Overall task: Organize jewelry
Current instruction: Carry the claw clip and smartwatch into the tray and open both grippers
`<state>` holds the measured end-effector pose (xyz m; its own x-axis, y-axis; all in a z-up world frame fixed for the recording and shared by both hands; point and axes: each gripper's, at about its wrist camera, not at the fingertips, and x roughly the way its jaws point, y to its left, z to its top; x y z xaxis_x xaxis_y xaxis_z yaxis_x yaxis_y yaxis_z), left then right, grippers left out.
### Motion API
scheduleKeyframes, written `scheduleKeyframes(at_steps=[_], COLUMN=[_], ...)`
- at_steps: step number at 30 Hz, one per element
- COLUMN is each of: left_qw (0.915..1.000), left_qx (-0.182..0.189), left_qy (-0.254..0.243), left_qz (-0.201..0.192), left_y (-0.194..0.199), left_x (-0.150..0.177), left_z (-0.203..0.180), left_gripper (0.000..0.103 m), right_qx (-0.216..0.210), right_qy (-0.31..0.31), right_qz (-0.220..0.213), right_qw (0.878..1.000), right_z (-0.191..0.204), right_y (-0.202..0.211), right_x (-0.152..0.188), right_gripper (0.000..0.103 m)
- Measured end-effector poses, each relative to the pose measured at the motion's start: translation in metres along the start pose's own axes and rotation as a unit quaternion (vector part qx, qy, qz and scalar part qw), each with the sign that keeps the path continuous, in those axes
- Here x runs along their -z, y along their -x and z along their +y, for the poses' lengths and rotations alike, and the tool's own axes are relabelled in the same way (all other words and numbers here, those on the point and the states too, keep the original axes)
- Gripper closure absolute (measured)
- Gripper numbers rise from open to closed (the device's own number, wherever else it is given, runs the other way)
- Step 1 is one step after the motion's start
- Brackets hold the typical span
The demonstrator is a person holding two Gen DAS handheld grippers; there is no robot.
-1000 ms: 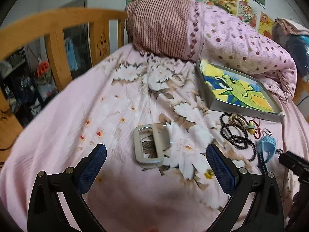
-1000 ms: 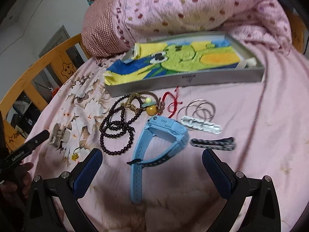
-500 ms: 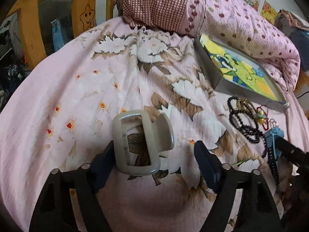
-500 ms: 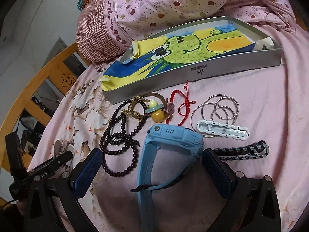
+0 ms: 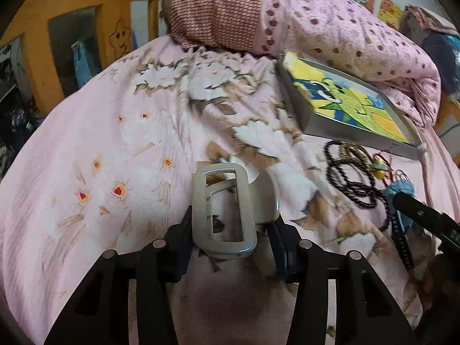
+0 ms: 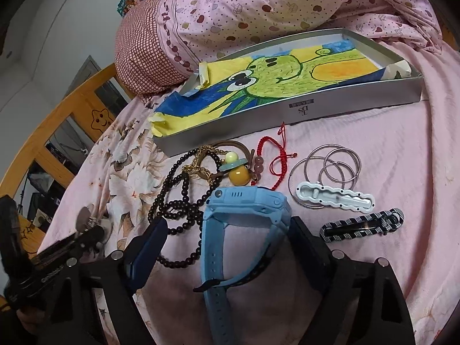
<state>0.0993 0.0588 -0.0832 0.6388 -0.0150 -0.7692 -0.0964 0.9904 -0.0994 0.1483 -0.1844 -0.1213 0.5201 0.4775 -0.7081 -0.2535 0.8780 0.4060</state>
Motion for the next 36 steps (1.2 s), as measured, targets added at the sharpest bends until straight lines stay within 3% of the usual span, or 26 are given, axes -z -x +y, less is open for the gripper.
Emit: scheduleKeyframes(at_steps=[4, 9, 11, 13, 24, 31, 36], left_qw=[0.9998, 0.9995, 0.9993, 0.9988, 0.9969, 0.9965, 0.9951], left_qx=[0.006, 0.014, 0.025, 0.035, 0.057, 0.063, 0.075], left_qy=[-0.017, -0.023, -0.022, -0.026, -0.048, -0.041, -0.047], left_qz=[-0.011, -0.018, -0.019, -0.020, -0.025, -0.038, -0.045], left_y=[0.007, 0.013, 0.016, 0.020, 0.024, 0.022, 0.012], left_x=[-0.001, -0.006, -0.006, -0.004, -0.008, -0.036, -0.067], left_z=[-0.014, -0.029, -0.033, -0.040, -0.073, -0.088, -0.107], left_gripper=[0.061, 0.062, 0.062, 0.062, 0.062, 0.062, 0.062], right_qx=[0.009, -0.007, -0.012, -0.004, -0.020, -0.038, -0.037], right_qy=[0.016, -0.009, -0.022, -0.026, -0.035, -0.044, -0.038], right_qz=[0.005, 0.002, 0.002, 0.001, -0.008, -0.055, -0.110], right_qw=[1.000, 1.000, 1.000, 1.000, 0.999, 0.997, 0.993], right_z=[0.004, -0.005, -0.009, -0.012, -0.016, -0.022, -0.038], right_y=[-0.004, 0.000, 0.001, 0.002, 0.016, 0.049, 0.072], right_x=[-0.001, -0.003, -0.003, -0.004, -0.008, -0.026, -0.058], right_gripper=[0.019, 0.024, 0.029, 0.045, 0.046, 0.046, 0.046])
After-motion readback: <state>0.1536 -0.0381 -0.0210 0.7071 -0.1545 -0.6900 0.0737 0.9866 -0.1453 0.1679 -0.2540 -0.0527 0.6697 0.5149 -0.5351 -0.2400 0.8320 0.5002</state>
